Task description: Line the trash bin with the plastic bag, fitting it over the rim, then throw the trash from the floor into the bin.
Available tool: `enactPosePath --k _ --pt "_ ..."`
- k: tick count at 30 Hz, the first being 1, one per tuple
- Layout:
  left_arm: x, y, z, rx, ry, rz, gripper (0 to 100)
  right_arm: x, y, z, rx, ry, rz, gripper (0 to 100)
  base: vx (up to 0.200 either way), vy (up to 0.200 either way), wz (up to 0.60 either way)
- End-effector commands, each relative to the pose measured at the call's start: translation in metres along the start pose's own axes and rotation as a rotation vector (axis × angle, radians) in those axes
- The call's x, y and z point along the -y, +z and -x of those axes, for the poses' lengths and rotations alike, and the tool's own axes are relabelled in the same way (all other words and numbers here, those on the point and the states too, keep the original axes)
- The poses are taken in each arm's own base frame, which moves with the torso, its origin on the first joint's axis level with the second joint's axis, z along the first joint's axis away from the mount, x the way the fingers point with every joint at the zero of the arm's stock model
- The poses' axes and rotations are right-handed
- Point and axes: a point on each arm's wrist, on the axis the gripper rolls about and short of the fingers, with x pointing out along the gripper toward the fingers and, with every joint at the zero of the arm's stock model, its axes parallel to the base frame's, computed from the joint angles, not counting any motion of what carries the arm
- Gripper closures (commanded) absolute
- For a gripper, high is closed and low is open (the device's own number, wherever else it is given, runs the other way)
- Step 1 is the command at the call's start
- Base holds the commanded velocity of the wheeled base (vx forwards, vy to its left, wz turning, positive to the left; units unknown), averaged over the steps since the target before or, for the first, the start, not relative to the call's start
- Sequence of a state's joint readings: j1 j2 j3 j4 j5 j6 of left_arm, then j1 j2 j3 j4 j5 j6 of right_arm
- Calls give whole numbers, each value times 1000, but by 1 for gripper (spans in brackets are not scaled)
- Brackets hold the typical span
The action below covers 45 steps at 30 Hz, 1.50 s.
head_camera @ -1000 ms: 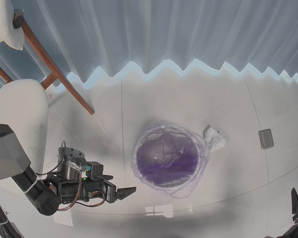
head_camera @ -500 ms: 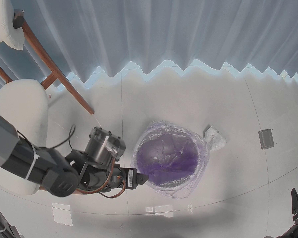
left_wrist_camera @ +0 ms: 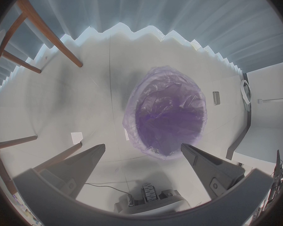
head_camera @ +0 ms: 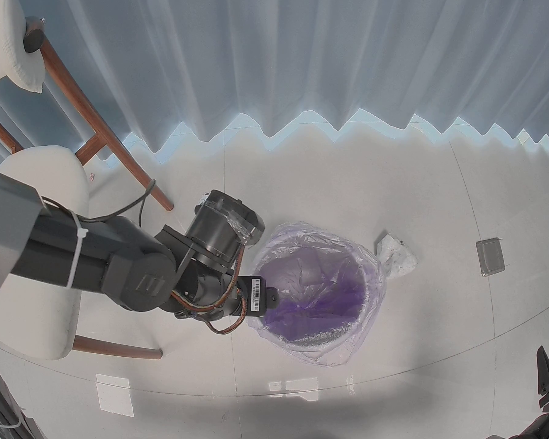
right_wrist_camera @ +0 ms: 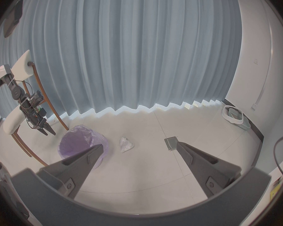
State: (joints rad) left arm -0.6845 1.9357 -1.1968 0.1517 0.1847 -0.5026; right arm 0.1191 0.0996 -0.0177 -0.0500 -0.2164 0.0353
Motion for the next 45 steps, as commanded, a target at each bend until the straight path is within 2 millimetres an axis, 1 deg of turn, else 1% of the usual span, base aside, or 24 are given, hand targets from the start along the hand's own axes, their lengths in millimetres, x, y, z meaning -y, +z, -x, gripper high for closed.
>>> enactPosePath --k 1,3,4,5,10,12,13,14,15,20,27,31,38,40,41,45 --pt "-1 -5 -22 -39 29 -5 0 0 -5 -1 -18 0 4 0 0 0 0" --pt "-2 -6 -30 -44 37 -1 0 0 -5 -1 -18 0 4 0 0 0 0" --pt "-2 -6 -30 -44 37 -1 0 0 -5 -1 -18 0 4 0 0 0 0" --pt "-3 -8 -41 -51 50 -3 0 0 -5 -1 -18 0 4 0 0 0 0" --pt "0 -9 -60 -38 57 4 0 0 -5 -1 -18 0 4 0 0 0 0" --pt "0 -9 -62 -40 61 3 0 0 -5 -1 -18 0 4 0 0 0 0" --pt "1 -12 -71 -44 88 0 0 0 -5 -1 -18 0 3 0 0 0 0" --pt "1 -12 -72 -44 88 -2 0 0 -5 -1 -18 0 3 0 0 0 0" --pt "3 -15 -77 -51 92 -6 0 0 -5 -1 -18 0 3 0 0 0 0" --pt "4 -12 -91 -51 101 0 0 0 -5 -1 -18 0 3 0 0 0 0" --pt "7 -9 -103 -37 116 5 0 0 -5 -1 -18 0 1 0 0 0 0" --pt "3 -8 -112 -41 128 15 0 0 -5 -1 -18 0 1 0 0 0 0" --pt "9 -6 -126 -4 140 60 0 0 -5 -1 -18 0 -1 0 0 0 0" --pt "9 -8 -130 -6 149 58 0 0 -5 -1 -18 0 1 0 0 0 0" --pt "9 -8 -130 -8 150 58 100 0 -5 -1 -18 0 1 0 0 0 0" --pt "10 -9 -131 -9 148 63 100 0 -5 -1 -18 0 1 0 0 0 0"
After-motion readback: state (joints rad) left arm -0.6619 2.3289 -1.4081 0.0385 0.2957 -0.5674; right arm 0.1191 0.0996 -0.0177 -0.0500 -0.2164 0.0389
